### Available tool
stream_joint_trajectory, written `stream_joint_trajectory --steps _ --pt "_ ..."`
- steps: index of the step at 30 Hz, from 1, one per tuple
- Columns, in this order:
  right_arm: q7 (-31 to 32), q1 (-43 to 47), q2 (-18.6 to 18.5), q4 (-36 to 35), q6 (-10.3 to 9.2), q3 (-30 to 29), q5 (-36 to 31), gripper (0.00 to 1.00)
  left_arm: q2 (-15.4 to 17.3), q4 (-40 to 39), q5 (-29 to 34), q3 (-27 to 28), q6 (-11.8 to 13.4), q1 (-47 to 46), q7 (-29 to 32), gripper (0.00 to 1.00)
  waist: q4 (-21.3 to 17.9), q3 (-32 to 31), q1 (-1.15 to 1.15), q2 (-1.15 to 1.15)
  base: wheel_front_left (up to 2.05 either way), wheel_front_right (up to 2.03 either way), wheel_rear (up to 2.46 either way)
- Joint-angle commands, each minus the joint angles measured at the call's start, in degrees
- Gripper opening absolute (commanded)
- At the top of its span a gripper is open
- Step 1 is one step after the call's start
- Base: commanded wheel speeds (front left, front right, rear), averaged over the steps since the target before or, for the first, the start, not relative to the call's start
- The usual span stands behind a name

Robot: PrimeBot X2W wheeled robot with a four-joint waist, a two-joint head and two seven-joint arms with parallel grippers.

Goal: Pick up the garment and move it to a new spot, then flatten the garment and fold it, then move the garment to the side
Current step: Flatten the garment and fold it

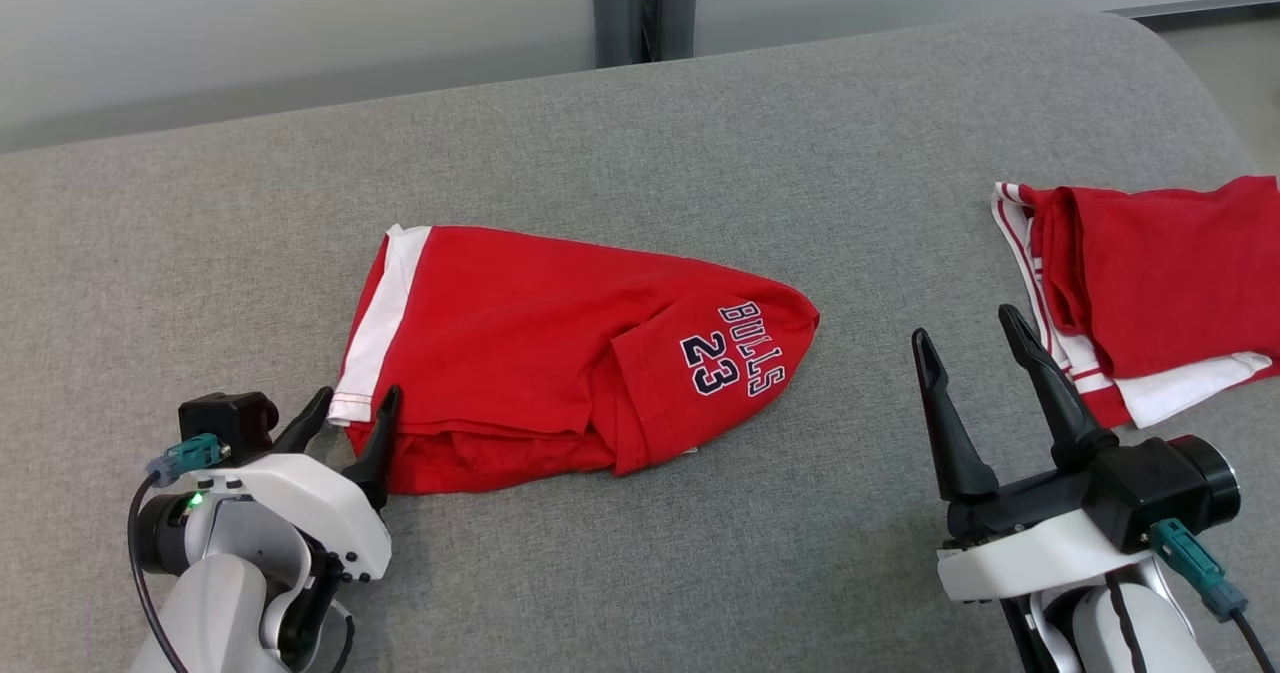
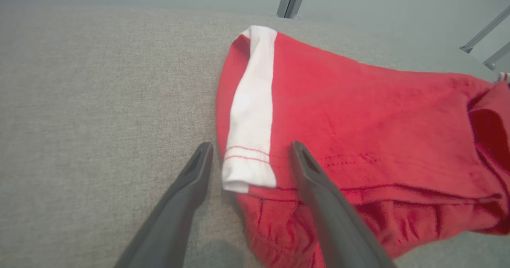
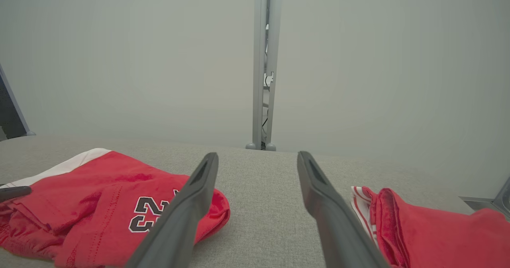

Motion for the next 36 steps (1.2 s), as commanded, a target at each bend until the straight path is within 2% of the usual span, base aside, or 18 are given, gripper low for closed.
stream_joint_trajectory --steps 1,2,3,11,15,20,28,33,36 --pt "0.0 -0.09 -0.02 -0.05 -0.02 -0.25 0.08 1.0 0.25 -0.19 -0.56 0.0 -0.32 -1.07 0.28 0.89 -0.01 0.09 0.0 0.0 0.0 0.0 0.0" --pt "0.0 -0.14 0.05 -0.04 -0.01 -0.2 -0.02 1.0 0.26 -0.4 -0.95 -0.23 -0.47 -1.08 0.39 0.22 0.01 0.16 0.0 0.0 0.0 0.0 0.0" --pt "0.0 -0.16 0.12 0.0 -0.01 -0.16 -0.15 1.0 0.35 -0.66 -1.15 -0.37 -0.4 -1.1 0.28 0.0 0.05 0.2 0.0 0.0 0.0 0.0 0.0" --pt "0.0 -0.12 0.29 0.95 -0.01 -0.39 -0.7 1.0 0.2 -2.28 -2.75 0.01 -0.54 -1.03 -2.06 0.0 1.15 -0.28 0.0 0.0 0.0 0.0 0.0" --pt "0.0 -0.42 0.31 1.22 -0.01 0.0 -0.66 1.0 -0.06 -3.46 -5.58 2.81 -0.01 -1.49 -3.69 0.0 1.78 -1.0 0.0 0.0 0.0 0.0 0.0" --pt "0.0 -0.57 0.3 1.71 -0.01 0.38 -0.34 1.0 2.24 -7.0 -6.58 6.73 0.96 -3.33 -7.84 0.0 2.31 -2.02 0.0 0.0 0.0 0.0 0.0" --pt "0.0 -0.98 -0.08 2.07 -0.01 1.08 0.0 1.0 5.84 -17.91 -9.92 12.36 2.69 -9.53 -7.82 0.0 1.81 -3.69 0.0 0.0 0.0 0.0 0.0" --pt "0.0 -1.22 -0.35 1.33 -0.02 0.25 0.36 1.0 6.71 -25.57 -10.53 12.8 3.91 -13.44 -6.06 0.0 1.02 -4.19 0.0 0.0 0.0 0.0 0.0" --pt "0.0 -1.44 -0.3 0.74 -0.01 -0.51 0.74 1.0 6.34 -30.06 -10.17 11.26 4.71 -16.1 -3.79 0.0 0.29 -4.31 0.0 0.0 0.0 0.0 0.0"
